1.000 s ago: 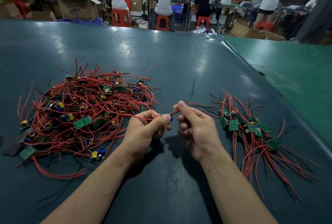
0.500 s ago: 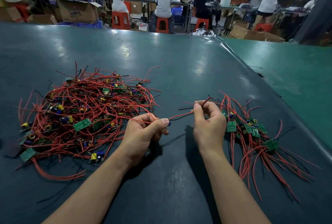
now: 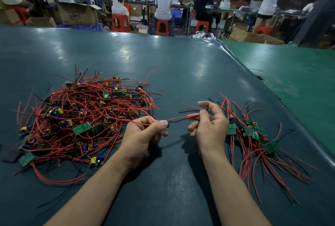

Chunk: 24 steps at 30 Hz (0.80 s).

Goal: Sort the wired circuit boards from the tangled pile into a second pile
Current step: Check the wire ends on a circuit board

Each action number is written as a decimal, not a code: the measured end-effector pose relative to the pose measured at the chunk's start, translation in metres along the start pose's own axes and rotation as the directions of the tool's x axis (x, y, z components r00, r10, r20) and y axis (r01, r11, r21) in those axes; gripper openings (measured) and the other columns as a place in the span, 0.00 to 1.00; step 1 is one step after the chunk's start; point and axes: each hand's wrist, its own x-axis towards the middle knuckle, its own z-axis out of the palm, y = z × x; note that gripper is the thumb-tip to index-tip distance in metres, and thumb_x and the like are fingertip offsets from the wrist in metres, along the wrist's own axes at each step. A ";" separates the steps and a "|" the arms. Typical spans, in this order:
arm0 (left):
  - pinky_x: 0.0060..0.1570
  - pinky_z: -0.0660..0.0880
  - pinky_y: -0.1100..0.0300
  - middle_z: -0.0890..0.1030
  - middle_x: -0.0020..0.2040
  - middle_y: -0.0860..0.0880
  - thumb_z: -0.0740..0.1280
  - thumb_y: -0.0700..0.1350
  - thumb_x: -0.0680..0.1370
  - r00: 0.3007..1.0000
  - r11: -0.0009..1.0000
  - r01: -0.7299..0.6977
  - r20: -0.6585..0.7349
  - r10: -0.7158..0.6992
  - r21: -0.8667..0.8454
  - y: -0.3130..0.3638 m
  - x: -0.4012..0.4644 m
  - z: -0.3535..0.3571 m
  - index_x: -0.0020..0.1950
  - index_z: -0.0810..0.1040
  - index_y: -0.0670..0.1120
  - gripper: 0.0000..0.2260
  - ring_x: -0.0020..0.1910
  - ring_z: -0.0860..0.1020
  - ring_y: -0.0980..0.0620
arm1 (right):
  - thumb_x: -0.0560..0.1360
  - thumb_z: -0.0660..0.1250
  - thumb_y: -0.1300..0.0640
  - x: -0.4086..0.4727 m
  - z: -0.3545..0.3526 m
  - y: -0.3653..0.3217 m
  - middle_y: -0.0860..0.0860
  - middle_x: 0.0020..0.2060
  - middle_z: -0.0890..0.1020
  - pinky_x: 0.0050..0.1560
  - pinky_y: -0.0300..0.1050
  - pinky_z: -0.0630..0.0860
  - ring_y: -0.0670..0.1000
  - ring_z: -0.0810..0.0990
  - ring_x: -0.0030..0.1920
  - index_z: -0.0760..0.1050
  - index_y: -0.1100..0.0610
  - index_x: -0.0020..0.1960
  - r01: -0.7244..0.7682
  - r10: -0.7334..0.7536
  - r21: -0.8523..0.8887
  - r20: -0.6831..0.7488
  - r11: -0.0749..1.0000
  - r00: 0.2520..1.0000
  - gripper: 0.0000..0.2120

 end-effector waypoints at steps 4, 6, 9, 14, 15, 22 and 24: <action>0.26 0.65 0.66 0.80 0.31 0.44 0.75 0.47 0.65 0.998 0.999 0.003 -0.061 -0.006 -0.047 0.002 0.000 0.000 0.34 0.79 0.44 0.09 0.24 0.67 0.54 | 0.83 0.59 0.56 -0.002 0.003 -0.006 0.58 0.35 0.82 0.18 0.36 0.67 0.49 0.74 0.19 0.71 0.54 0.50 -0.145 0.143 0.171 0.022 0.975 0.989 0.05; 0.23 0.64 0.65 0.78 0.32 0.43 0.74 0.48 0.67 0.996 0.998 0.022 -0.090 -0.028 -0.067 0.002 0.001 0.000 0.32 0.80 0.45 0.08 0.23 0.67 0.54 | 0.81 0.62 0.48 -0.006 0.005 -0.010 0.57 0.34 0.84 0.19 0.35 0.68 0.49 0.74 0.20 0.71 0.56 0.50 -0.352 0.326 0.231 0.144 0.907 0.934 0.10; 0.22 0.62 0.66 0.73 0.28 0.44 0.74 0.51 0.67 0.995 0.999 0.050 -0.086 -0.051 -0.017 0.003 -0.001 0.000 0.34 0.81 0.43 0.11 0.21 0.66 0.51 | 0.78 0.66 0.46 -0.018 0.012 -0.011 0.51 0.27 0.80 0.19 0.34 0.64 0.45 0.71 0.21 0.76 0.57 0.47 -0.499 0.448 0.060 0.357 0.865 0.820 0.13; 0.19 0.61 0.71 0.77 0.26 0.48 0.72 0.47 0.67 0.999 0.999 0.019 -0.032 -0.017 0.043 0.005 -0.002 0.002 0.36 0.76 0.39 0.12 0.20 0.66 0.58 | 0.77 0.69 0.55 -0.026 0.018 -0.010 0.47 0.24 0.72 0.21 0.33 0.59 0.43 0.65 0.21 0.84 0.57 0.45 -0.463 0.399 0.052 0.426 0.885 0.812 0.07; 0.19 0.61 0.71 0.78 0.26 0.48 0.72 0.46 0.67 1.000 0.999 0.019 -0.025 -0.018 0.039 0.006 -0.002 0.002 0.36 0.75 0.39 0.11 0.20 0.67 0.58 | 0.76 0.70 0.56 -0.025 0.017 -0.011 0.47 0.23 0.72 0.22 0.33 0.59 0.43 0.65 0.21 0.84 0.57 0.45 -0.466 0.399 0.074 0.411 0.881 0.820 0.06; 0.25 0.66 0.68 0.79 0.29 0.44 0.74 0.47 0.64 1.000 0.999 0.021 -0.015 -0.021 0.025 0.002 -0.001 0.001 0.37 0.75 0.39 0.14 0.25 0.68 0.54 | 0.74 0.71 0.59 -0.019 0.014 -0.010 0.46 0.23 0.72 0.21 0.34 0.60 0.44 0.65 0.21 0.85 0.56 0.39 -0.375 0.328 0.104 0.312 0.921 0.892 0.07; 0.26 0.65 0.67 0.79 0.29 0.44 0.74 0.48 0.63 1.000 1.000 0.018 -0.021 -0.017 0.012 0.001 -0.001 0.001 0.37 0.76 0.38 0.14 0.25 0.67 0.54 | 0.75 0.70 0.61 -0.013 0.012 -0.010 0.46 0.23 0.72 0.21 0.33 0.59 0.44 0.64 0.21 0.84 0.58 0.39 -0.320 0.289 0.130 0.211 0.939 0.934 0.08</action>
